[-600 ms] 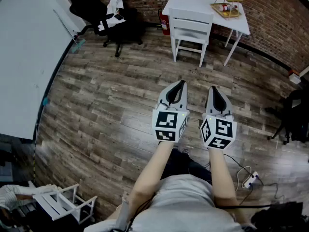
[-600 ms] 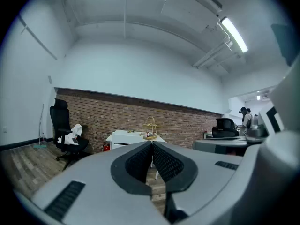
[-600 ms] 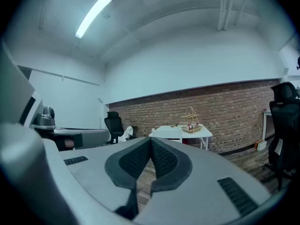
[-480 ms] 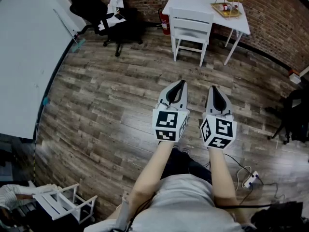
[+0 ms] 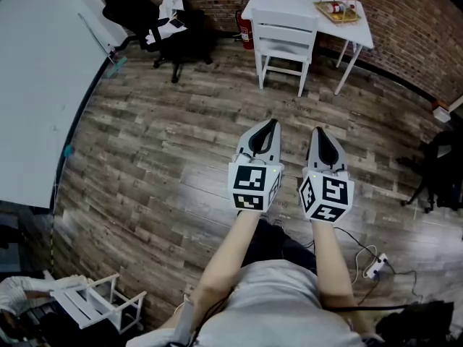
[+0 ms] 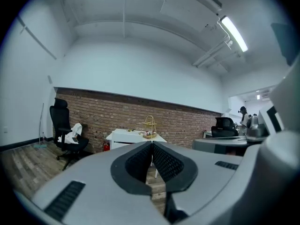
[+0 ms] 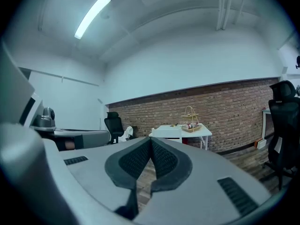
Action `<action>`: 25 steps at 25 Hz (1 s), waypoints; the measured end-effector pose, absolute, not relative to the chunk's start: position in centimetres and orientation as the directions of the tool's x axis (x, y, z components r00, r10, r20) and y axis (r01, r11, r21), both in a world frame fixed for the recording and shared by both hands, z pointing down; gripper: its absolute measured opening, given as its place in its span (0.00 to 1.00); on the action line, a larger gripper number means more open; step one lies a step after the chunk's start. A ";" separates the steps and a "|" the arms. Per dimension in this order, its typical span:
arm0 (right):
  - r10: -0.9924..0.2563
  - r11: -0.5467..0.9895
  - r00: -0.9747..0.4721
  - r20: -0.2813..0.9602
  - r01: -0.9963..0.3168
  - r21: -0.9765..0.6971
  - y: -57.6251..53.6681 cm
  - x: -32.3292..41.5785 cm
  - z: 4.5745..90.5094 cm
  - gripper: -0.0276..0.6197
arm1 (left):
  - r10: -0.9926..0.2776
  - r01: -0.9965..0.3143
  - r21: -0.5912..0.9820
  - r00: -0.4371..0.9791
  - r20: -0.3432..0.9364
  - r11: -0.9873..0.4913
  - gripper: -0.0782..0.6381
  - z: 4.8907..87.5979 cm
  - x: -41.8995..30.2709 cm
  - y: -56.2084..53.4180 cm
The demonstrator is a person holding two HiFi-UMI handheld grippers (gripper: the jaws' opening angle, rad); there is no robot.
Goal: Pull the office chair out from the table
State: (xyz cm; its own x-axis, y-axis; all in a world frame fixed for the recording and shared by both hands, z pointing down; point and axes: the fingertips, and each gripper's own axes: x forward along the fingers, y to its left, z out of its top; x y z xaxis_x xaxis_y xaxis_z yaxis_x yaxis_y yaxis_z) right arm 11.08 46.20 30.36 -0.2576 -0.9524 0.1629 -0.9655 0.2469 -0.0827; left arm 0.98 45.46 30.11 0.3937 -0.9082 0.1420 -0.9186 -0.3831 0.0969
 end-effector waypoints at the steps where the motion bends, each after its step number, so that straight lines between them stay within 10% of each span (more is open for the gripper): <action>1: -0.953 0.246 -0.257 0.161 -0.965 -0.085 46.2 11.2 30.4 0.07 | -0.908 -0.919 0.097 0.394 0.142 -0.383 0.13 30.1 1.0 45.5; 25: -0.923 0.299 -0.323 0.210 -0.944 -0.137 41.4 14.1 33.3 0.07 | -0.928 -0.948 0.071 0.318 0.196 -0.310 0.13 32.1 2.5 41.3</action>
